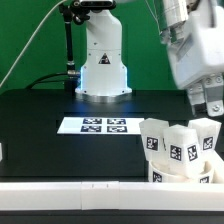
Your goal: Assemble stool
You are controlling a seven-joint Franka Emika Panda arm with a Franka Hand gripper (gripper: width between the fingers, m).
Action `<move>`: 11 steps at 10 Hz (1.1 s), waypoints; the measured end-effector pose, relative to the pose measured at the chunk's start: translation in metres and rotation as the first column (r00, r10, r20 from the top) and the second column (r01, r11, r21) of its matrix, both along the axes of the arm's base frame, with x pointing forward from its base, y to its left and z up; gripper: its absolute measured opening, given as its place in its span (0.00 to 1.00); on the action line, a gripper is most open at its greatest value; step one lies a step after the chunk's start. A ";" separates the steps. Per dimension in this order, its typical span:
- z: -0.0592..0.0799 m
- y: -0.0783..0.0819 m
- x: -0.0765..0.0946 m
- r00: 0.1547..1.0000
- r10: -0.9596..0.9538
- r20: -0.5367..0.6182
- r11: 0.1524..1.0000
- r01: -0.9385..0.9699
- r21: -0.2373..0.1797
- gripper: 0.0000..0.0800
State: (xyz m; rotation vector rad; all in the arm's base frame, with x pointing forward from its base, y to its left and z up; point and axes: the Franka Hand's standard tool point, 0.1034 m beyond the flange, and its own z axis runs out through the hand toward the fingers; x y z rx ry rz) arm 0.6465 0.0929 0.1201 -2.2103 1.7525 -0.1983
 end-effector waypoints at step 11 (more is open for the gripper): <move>-0.009 -0.019 -0.013 0.233 0.961 -0.149 0.208 -0.964 -0.166 0.81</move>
Offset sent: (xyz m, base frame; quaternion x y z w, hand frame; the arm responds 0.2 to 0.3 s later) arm 0.0000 0.0000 0.0000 0.0000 0.0000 -0.1938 0.9810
